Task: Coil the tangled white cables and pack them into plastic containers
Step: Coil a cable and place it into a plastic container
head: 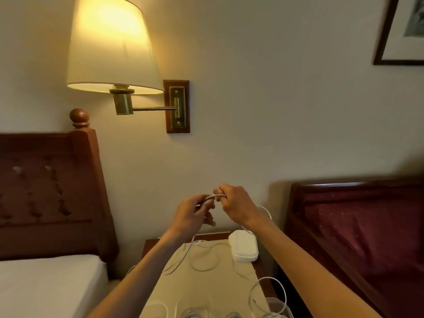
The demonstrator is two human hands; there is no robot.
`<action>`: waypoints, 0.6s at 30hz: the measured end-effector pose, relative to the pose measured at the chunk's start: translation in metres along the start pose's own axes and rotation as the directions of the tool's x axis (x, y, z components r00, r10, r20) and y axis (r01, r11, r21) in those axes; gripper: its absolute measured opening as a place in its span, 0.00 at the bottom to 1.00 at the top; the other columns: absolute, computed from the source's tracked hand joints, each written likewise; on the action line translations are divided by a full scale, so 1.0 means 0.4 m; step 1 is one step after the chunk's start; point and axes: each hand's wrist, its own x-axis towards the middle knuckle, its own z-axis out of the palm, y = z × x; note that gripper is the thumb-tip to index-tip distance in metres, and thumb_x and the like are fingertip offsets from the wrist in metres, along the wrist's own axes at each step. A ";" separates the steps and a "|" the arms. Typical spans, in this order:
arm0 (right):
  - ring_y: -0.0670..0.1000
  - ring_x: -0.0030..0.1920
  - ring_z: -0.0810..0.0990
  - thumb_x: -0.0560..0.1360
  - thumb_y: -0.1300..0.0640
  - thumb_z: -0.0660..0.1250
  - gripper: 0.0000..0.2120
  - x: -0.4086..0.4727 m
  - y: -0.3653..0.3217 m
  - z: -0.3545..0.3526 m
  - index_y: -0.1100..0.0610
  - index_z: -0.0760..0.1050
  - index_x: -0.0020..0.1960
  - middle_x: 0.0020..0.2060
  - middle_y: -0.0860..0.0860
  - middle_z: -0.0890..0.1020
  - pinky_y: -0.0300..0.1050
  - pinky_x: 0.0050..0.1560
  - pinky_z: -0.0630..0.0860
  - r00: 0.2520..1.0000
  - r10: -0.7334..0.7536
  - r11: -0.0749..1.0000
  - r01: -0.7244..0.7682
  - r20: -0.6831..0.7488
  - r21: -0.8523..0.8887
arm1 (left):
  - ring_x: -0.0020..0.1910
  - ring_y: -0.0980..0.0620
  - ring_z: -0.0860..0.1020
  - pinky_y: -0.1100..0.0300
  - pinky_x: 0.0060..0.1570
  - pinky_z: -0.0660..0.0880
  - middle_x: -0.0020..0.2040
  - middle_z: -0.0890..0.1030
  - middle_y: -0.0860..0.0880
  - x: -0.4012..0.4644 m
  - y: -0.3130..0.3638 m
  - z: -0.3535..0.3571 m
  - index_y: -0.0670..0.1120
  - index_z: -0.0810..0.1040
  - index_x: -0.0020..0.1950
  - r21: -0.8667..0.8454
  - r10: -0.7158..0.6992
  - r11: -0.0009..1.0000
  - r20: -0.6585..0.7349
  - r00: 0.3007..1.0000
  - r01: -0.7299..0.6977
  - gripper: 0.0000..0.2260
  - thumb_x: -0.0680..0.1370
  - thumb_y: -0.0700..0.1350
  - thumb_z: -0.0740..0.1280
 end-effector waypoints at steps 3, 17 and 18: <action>0.44 0.35 0.77 0.82 0.55 0.60 0.10 -0.018 0.021 -0.022 0.59 0.76 0.46 0.42 0.51 0.83 0.43 0.40 0.74 0.997 -0.047 0.998 0.044 0.061 0.053 | 0.33 0.49 0.79 0.54 0.39 0.81 0.37 0.80 0.44 0.009 0.025 -0.047 0.44 0.81 0.44 0.016 0.108 0.994 -0.089 0.990 -0.107 0.09 0.80 0.36 0.64; 0.45 0.24 0.60 0.84 0.54 0.51 0.19 -0.076 0.004 -0.141 0.55 0.70 0.37 0.24 0.47 0.65 0.37 0.25 0.59 0.960 0.208 0.773 -0.278 0.187 0.571 | 0.67 0.44 0.72 0.53 0.63 0.72 0.75 0.64 0.42 -0.012 -0.015 -0.258 0.49 0.52 0.79 0.752 -0.400 0.624 0.072 0.914 0.214 0.34 0.79 0.39 0.66; 0.44 0.24 0.61 0.84 0.54 0.52 0.20 -0.067 -0.017 -0.145 0.55 0.71 0.36 0.24 0.45 0.67 0.35 0.26 0.59 0.967 0.182 0.836 -0.247 0.177 0.489 | 0.72 0.45 0.66 0.54 0.68 0.68 0.78 0.59 0.44 -0.020 0.007 -0.223 0.48 0.51 0.80 0.747 -0.256 0.652 0.058 0.965 0.128 0.33 0.79 0.40 0.65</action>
